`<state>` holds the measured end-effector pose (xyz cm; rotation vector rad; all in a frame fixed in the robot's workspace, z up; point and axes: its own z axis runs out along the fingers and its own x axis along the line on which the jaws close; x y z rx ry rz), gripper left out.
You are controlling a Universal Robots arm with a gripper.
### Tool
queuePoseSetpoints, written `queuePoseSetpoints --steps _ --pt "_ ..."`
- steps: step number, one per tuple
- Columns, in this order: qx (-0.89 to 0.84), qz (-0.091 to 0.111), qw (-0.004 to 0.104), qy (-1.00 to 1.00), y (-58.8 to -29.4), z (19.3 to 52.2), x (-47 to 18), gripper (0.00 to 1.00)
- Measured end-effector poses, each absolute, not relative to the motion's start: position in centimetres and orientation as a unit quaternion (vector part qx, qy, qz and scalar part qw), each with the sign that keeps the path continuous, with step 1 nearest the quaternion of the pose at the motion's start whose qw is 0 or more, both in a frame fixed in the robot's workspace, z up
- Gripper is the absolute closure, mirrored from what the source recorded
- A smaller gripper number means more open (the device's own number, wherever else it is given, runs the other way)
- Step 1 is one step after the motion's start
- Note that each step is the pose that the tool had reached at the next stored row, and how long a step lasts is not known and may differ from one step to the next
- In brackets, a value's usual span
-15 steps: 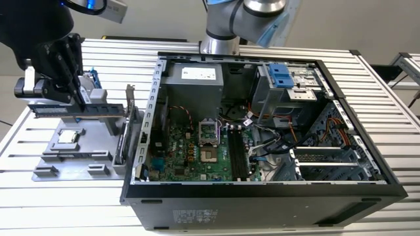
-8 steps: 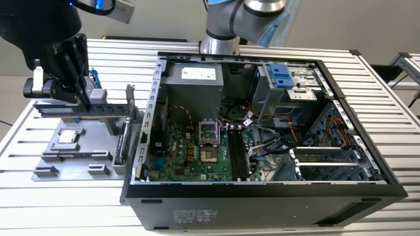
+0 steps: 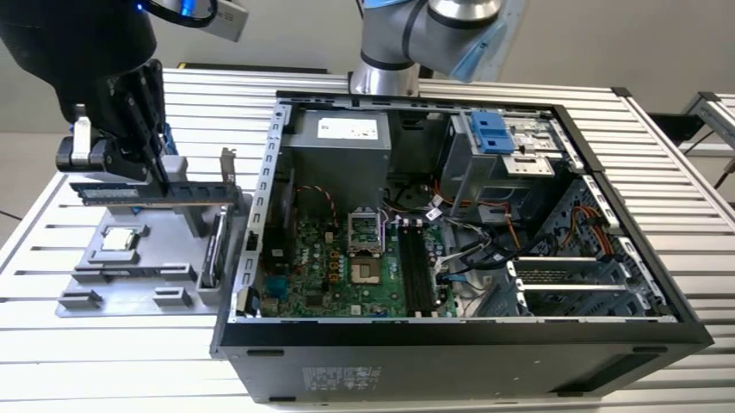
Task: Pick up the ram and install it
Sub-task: 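Pick up the ram and move it above insertion slot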
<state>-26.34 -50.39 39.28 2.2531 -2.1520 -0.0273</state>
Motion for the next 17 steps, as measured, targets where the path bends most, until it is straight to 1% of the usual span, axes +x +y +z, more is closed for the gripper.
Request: queuePoseSetpoints --steps 17 --pt "0.723 -0.009 0.013 -0.691 -50.4 39.3 -24.5 1.00"
